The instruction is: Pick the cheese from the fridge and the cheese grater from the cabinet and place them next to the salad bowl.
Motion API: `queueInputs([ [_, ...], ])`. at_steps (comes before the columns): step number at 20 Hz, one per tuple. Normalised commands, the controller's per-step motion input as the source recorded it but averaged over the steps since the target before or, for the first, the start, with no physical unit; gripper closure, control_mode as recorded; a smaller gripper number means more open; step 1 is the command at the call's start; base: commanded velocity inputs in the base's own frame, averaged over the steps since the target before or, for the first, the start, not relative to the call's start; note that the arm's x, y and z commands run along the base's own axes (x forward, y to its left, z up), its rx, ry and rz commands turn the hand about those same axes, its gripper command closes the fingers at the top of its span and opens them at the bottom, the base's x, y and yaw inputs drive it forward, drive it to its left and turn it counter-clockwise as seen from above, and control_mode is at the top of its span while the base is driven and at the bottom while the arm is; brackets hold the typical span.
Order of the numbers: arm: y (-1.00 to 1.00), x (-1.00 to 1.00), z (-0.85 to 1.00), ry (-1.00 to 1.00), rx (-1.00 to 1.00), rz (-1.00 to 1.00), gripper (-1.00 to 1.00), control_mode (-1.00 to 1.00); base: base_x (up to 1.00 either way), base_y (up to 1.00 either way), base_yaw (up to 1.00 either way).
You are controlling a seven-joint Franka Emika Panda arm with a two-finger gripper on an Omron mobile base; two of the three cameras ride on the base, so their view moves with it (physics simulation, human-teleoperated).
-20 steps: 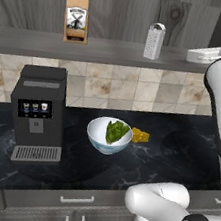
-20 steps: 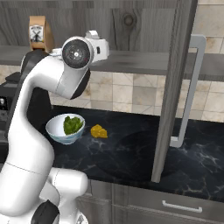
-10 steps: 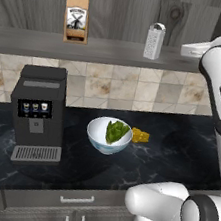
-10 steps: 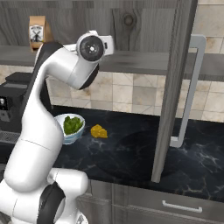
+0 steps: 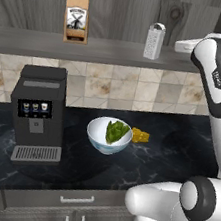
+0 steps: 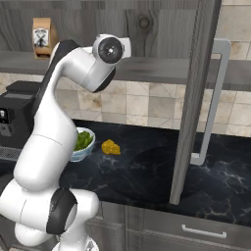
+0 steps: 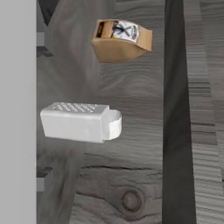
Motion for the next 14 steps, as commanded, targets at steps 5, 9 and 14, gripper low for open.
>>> queueInputs([
  [5,0.0,0.28,0.0,0.0,0.0,0.0,-1.0,-1.0,0.0,0.0,0.0],
  [9,0.0,0.24,0.0,0.0,0.0,0.0,-1.0,-1.0,0.0,0.0,0.0],
  [14,0.0,0.06,0.0,0.01,0.0,0.0,-1.0,-1.0,0.0,0.0,0.0],
])
